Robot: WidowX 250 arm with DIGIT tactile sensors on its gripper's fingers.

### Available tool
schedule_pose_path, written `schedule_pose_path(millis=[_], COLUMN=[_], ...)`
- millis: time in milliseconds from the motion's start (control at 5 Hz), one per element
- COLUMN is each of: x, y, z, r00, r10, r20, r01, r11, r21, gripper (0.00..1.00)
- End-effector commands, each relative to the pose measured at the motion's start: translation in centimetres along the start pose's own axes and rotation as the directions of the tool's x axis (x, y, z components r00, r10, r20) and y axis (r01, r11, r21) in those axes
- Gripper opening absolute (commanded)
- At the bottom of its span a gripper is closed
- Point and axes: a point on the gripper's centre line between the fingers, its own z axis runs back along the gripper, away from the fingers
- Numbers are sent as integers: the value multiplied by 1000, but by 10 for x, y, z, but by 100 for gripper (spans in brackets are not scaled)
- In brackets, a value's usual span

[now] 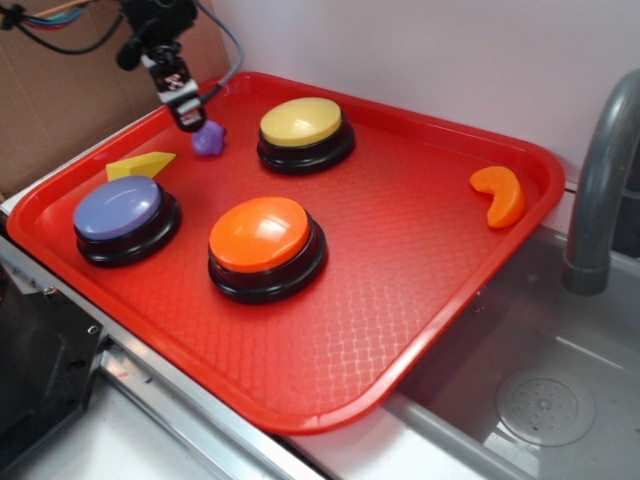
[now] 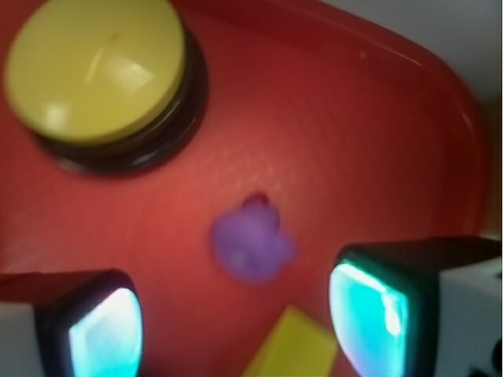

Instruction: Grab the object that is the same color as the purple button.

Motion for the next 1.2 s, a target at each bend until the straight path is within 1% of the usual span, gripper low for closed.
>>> schedule_pose_path(millis=[0, 200, 400, 600, 800, 1000], x=[16, 13, 10, 11, 13, 9], y=[15, 13, 13, 10, 3, -14], z=[-13, -22, -32, -24, 10, 46], r00=[1000, 998, 996, 997, 993, 948], r10=[15, 23, 28, 23, 101, 295], r20=[-8, -65, -81, -80, -62, -120], r01=[-15, -22, -29, -22, -101, -288], r11=[1000, 1000, 1000, 1000, 995, 955], r21=[10, 15, -3, 4, 5, 78], gripper=[58, 0, 0, 0, 0, 0])
